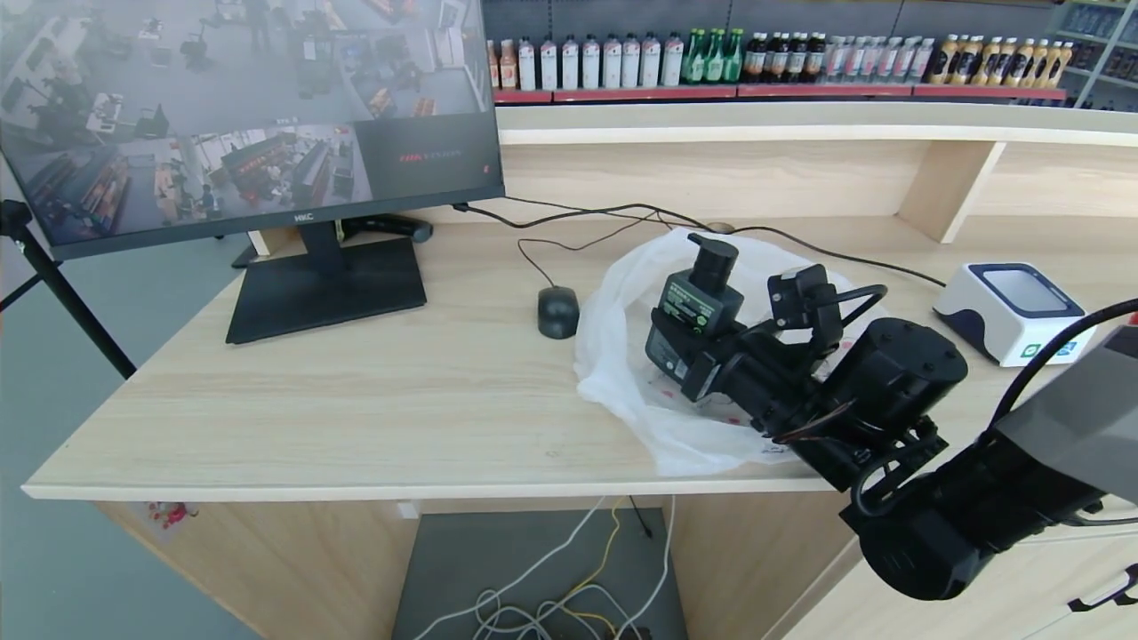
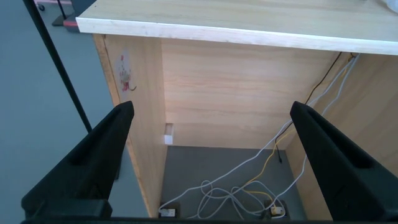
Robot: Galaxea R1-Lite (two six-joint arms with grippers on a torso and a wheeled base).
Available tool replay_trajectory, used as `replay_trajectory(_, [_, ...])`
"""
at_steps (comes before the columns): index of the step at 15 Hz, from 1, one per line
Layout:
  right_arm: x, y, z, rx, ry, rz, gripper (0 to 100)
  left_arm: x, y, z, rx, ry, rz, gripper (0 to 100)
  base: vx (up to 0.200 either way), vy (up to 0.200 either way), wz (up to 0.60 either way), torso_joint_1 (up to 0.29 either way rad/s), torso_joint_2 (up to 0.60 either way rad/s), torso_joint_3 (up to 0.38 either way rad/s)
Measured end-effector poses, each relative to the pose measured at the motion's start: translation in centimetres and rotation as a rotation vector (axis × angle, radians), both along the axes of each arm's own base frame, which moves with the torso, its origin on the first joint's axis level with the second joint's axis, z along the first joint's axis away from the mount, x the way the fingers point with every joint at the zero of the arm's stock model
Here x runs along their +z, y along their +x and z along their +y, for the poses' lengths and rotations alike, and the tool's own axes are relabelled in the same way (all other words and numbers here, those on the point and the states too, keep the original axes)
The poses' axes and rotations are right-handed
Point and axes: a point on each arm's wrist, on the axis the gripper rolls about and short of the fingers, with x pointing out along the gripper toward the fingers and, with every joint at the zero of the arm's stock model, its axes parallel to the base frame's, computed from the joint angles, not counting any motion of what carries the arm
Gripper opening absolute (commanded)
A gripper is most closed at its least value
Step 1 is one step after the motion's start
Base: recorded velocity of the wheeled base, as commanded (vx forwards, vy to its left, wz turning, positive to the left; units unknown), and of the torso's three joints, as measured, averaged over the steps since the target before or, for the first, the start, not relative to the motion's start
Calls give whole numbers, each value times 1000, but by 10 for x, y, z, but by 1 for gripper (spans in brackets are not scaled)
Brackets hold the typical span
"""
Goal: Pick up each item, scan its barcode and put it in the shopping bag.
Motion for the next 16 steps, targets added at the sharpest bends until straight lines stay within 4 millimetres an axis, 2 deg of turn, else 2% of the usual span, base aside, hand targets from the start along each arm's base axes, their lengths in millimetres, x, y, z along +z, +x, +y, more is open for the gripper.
replay_trajectory(8, [-21, -2, -2, -3, -37, 67, 0, 0, 0, 0, 0, 1, 0, 100, 0, 0, 0, 0, 0, 0])
replay_trajectory(16, [-24, 0, -1, -4, -41, 76, 0, 0, 0, 0, 0, 1, 0, 100, 0, 0, 0, 0, 0, 0])
